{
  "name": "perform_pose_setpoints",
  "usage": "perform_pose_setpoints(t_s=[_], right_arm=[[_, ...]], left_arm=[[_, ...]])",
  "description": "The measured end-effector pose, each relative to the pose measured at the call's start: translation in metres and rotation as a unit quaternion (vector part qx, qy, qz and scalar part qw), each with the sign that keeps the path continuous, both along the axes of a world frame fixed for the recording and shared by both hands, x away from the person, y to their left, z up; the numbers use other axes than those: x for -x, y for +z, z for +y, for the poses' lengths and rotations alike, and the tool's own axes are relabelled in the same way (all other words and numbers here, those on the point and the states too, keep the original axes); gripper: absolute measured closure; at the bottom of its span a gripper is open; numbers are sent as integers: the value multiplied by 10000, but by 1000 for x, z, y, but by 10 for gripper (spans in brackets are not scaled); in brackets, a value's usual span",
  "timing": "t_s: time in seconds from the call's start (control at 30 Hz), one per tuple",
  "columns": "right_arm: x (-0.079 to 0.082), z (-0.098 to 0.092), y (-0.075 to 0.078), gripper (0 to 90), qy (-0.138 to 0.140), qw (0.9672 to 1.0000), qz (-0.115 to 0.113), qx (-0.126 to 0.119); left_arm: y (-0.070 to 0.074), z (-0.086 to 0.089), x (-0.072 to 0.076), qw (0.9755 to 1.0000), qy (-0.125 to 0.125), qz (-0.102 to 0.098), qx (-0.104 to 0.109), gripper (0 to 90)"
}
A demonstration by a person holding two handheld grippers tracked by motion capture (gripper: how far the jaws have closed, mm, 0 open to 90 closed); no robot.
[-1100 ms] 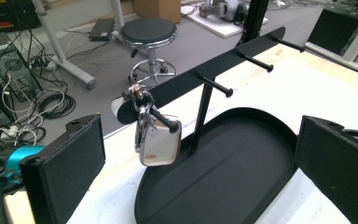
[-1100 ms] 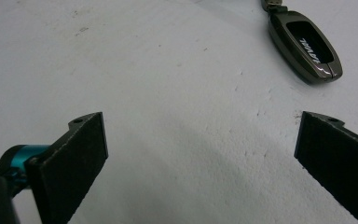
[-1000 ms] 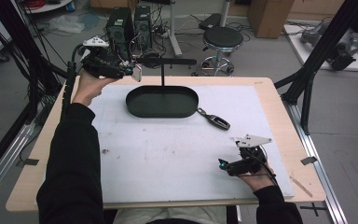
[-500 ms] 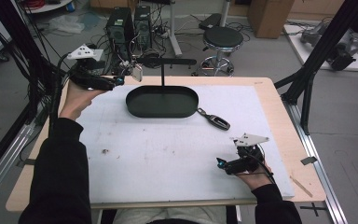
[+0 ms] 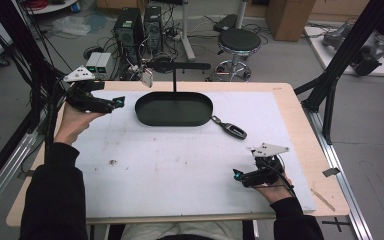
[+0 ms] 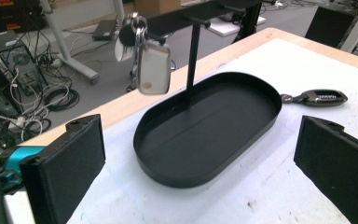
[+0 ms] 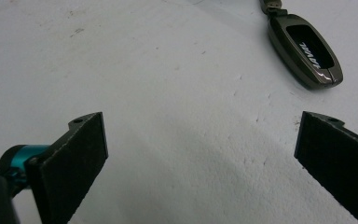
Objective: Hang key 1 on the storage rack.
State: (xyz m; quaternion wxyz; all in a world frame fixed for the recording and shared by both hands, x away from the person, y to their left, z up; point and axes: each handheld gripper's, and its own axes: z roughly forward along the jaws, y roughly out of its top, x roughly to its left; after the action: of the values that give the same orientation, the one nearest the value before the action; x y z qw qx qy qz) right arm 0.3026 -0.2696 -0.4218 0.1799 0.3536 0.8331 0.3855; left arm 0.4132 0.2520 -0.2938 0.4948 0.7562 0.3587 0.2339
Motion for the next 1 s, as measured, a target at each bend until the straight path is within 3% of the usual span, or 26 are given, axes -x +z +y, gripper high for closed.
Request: perform_pose_setpoints(t_s=[0.23,0.3,0.4,0.8,1.0], right_arm=[[0,0,0,17,10,10000,-2,6],[0,0,0,17,16,10000,-2,15],[0,0,0,17,14,10000,2,16],[0,0,0,17,19,10000,-19,12],[1,1,-1,17,21,9999,-6,103]], left_arm=[[-14,11,14,9999,17,104,96,23],[-18,14,19,9994,-109,193,266,23],[-23,15,24,9996,-81,201,166,23],[-43,23,43,9998,105,149,123,23],[-52,28,54,9997,121,229,34,24]])
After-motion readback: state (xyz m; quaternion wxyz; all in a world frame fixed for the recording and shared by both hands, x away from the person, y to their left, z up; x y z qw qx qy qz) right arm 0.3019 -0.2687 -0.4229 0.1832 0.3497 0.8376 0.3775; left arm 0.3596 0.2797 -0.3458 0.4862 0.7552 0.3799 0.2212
